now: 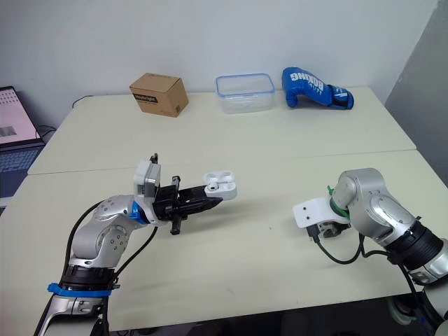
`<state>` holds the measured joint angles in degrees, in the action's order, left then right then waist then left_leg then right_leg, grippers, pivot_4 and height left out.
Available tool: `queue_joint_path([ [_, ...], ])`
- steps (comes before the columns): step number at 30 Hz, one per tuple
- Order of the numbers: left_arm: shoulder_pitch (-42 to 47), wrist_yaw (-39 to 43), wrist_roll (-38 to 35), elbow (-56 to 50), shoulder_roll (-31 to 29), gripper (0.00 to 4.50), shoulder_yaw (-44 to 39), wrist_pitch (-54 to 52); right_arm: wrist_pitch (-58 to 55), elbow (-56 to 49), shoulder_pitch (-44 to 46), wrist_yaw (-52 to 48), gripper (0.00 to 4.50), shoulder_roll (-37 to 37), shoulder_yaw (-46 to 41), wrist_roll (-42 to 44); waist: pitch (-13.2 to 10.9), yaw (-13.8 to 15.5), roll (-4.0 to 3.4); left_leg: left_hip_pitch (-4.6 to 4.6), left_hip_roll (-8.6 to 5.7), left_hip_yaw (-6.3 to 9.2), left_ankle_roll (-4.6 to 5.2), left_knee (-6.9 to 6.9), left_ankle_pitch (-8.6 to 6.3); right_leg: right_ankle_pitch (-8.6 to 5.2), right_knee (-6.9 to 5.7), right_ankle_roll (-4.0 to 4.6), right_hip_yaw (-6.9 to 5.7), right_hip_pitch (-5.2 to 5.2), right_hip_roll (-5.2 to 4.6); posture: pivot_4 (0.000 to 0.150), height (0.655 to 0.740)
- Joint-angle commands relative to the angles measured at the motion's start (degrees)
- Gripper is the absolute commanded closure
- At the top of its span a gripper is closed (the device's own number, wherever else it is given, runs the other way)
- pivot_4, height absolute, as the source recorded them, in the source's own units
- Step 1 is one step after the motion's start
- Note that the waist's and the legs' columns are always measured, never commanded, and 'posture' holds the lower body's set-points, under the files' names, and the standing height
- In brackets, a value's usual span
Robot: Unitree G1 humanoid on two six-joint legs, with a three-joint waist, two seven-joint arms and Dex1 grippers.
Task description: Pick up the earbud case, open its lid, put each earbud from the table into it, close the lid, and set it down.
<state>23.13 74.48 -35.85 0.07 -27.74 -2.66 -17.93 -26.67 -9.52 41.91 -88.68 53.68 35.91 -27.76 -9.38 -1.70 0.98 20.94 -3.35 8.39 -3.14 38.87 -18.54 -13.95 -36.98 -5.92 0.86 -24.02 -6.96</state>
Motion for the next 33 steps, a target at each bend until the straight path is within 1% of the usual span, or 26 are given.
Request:
queue_joint_path([
  [1, 0.04, 0.01, -0.37, -1.58, -0.05, 3.69, -0.42, 1.20, 0.64, -1.04, 0.11, -2.35, 2.15, 0.07, 0.18, -1.04, 0.00, 0.00, 0.00, 0.00, 0.00, 0.00, 0.00, 0.00, 0.00, 0.00, 0.00, 0.00, 0.00, 0.00, 0.00, 0.150, 0.7307],
  [3, -0.07, -0.06, -0.36, -1.70, -0.06, 3.69, -0.39, 1.26, 0.87, -1.00, 0.03, -2.07, 2.15, 0.03, 0.16, -1.31, 0.00, 0.00, 0.00, 0.00, 0.00, 0.00, 0.00, 0.00, 0.00, 0.00, 0.00, 0.00, 0.00, 0.00, 0.00, 0.150, 0.7307],
  [4, -0.09, -0.05, -0.35, -1.70, -0.07, 3.69, -0.37, 1.30, 0.91, -1.05, -0.01, -2.18, 2.51, 0.09, 0.19, -1.38, 0.00, 0.00, 0.00, 0.00, 0.00, 0.00, 0.00, 0.00, 0.00, 0.00, 0.00, 0.00, 0.00, 0.00, 0.00, 0.150, 0.7307],
  [5, -0.09, -0.06, -0.36, -1.68, -0.08, 3.69, -0.35, 1.33, 0.90, -1.13, -0.06, -2.29, 2.68, 0.15, 0.23, -1.43, 0.00, 0.00, 0.00, 0.00, 0.00, 0.00, 0.00, 0.00, 0.00, 0.00, 0.00, 0.00, 0.00, 0.00, 0.00, 0.150, 0.7307],
  [25, 0.25, -0.07, -0.05, -0.90, -0.04, 3.69, -0.18, 2.03, 1.85, -2.33, -0.62, -2.48, 2.68, -0.29, 1.15, -4.04, 0.00, 0.00, 0.00, -0.01, 0.01, 0.00, 0.00, 0.00, 0.00, 0.00, -0.01, 0.00, 0.00, 0.01, 0.00, 0.150, 0.7307],
  [28, 0.34, -0.07, 0.02, -0.80, -0.05, 3.69, -0.20, 2.03, 1.90, -2.44, -0.37, -2.80, 3.29, -0.34, 1.08, -3.86, 0.00, 0.00, 0.00, -0.01, 0.01, 0.00, 0.00, 0.00, 0.00, 0.00, 0.00, 0.00, 0.00, 0.01, 0.00, 0.150, 0.7307],
  [30, 0.39, -0.07, 0.07, -0.76, -0.06, 3.69, -0.22, 2.03, 1.94, -2.43, -0.22, -2.91, 3.97, -0.32, 1.09, -3.84, 0.00, 0.00, 0.00, -0.01, 0.01, -0.01, 0.00, 0.01, 0.00, 0.00, -0.01, 0.00, 0.00, 0.02, 0.00, 0.150, 0.7307],
  [31, 0.40, -0.07, 0.08, -0.75, -0.06, 3.69, -0.23, 2.04, 1.98, -2.44, -0.21, -2.93, 4.14, -0.30, 1.10, -3.84, 0.00, 0.00, 0.00, -0.01, 0.01, -0.01, 0.00, 0.01, 0.00, 0.00, -0.01, 0.00, 0.00, 0.02, 0.00, 0.150, 0.7307],
  [33, 0.46, -0.03, 0.13, -0.60, -0.04, 3.69, -0.24, 2.13, 2.02, -2.35, -0.18, -2.95, 4.13, -0.31, 1.15, -3.89, 0.00, 0.00, 0.00, -0.02, 0.01, -0.01, 0.00, 0.01, 0.00, 0.00, -0.01, 0.00, 0.00, 0.02, 0.00, 0.150, 0.7307],
])
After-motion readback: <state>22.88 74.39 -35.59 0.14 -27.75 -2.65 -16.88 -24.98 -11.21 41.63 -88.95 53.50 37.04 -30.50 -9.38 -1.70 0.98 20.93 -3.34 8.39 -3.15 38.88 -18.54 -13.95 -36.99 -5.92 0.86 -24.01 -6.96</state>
